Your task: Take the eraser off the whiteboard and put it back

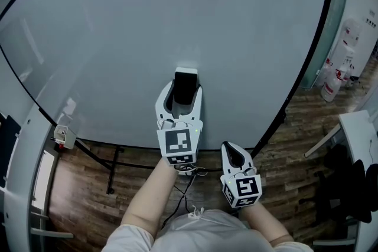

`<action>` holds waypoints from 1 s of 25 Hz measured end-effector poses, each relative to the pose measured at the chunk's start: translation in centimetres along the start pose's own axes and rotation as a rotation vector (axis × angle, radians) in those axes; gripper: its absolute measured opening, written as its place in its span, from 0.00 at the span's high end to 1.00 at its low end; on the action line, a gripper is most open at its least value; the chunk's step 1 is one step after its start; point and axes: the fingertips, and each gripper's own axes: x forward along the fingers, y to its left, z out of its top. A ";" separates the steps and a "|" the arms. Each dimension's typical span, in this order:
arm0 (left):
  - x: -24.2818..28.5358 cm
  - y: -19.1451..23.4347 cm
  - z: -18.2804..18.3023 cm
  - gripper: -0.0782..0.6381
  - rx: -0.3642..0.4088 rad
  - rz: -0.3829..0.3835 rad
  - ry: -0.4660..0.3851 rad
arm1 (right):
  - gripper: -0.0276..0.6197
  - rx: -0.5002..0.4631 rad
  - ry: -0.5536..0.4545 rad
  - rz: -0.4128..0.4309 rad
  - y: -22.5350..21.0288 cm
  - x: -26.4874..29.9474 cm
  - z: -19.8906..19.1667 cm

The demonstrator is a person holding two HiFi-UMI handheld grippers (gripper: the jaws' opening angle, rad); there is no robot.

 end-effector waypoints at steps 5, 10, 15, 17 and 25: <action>-0.2 -0.6 0.2 0.49 -0.007 -0.053 -0.006 | 0.92 0.019 -0.002 0.016 0.3 0.0 0.0; -1.2 -0.5 0.3 0.48 0.010 -0.047 -0.006 | 0.92 0.014 -0.004 0.028 0.6 -0.2 0.0; -4.4 -1.2 1.5 0.48 -0.015 -0.025 -0.044 | 0.92 0.014 -0.005 0.034 0.6 -0.5 -0.1; -5.9 -2.0 1.0 0.48 -0.048 -0.030 -0.041 | 0.92 0.014 -0.010 0.027 0.4 -0.5 0.0; -12.2 -2.6 -5.2 0.82 -0.107 -0.008 0.095 | 0.92 0.010 -0.017 0.024 0.9 -1.4 -0.4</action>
